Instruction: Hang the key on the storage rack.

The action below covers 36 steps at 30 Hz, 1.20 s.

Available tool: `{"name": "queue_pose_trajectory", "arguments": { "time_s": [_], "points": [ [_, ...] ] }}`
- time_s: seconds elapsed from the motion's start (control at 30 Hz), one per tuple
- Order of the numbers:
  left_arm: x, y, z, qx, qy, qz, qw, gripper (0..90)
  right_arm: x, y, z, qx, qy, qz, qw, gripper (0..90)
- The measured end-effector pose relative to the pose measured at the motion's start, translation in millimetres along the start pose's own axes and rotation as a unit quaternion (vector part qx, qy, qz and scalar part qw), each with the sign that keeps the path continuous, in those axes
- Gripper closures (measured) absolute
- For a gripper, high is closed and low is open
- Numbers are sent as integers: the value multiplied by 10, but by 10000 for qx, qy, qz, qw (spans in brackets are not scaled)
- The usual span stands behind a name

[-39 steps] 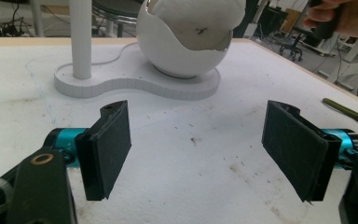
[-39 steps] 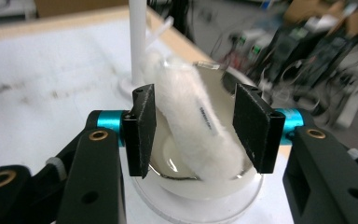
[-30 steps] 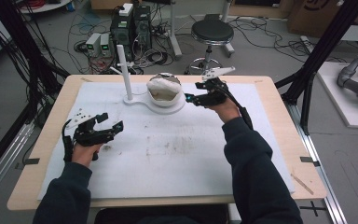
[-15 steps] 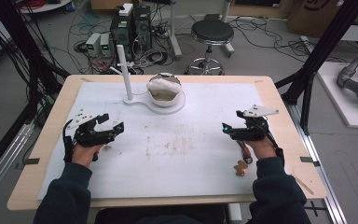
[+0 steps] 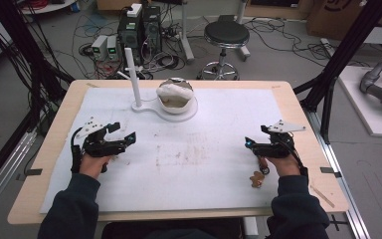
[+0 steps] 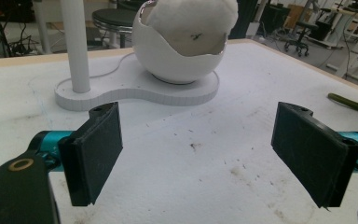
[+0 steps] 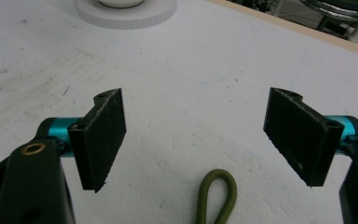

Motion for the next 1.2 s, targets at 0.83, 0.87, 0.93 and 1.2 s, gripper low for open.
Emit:
{"name": "queue_pose_trajectory", "arguments": {
  "time_s": [0.83, 0.87, 0.93, 1.2],
  "points": [
    [-42, -9, 29, 67, -174, -41, 9998, 176, -635, -50, -62, 333, -1377, 153, 9898, 386],
    [-45, -8, 31, 60, -181, -34, 9998, 176, -669, -56, -52, 379, -1498, 171, 9878, 417],
    [-51, -7, 40, 62, -191, -58, 9998, 177, -728, -57, -35, 385, -1664, 113, 9852, 452],
    [-76, -1, 52, 16, -292, -59, 9996, 179, -707, -27, -44, 342, -1681, 2, 9852, 696]
  ]
}}
Point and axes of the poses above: each handheld gripper's, and its own axes: z roughly forward along the jaws, x roughly out of its top, y roughly to its right, the point moved 8 cm from there along z, roughly forward along the jaws, and after that the axes turned 2 degrees about -z, right-handed, at the moved point
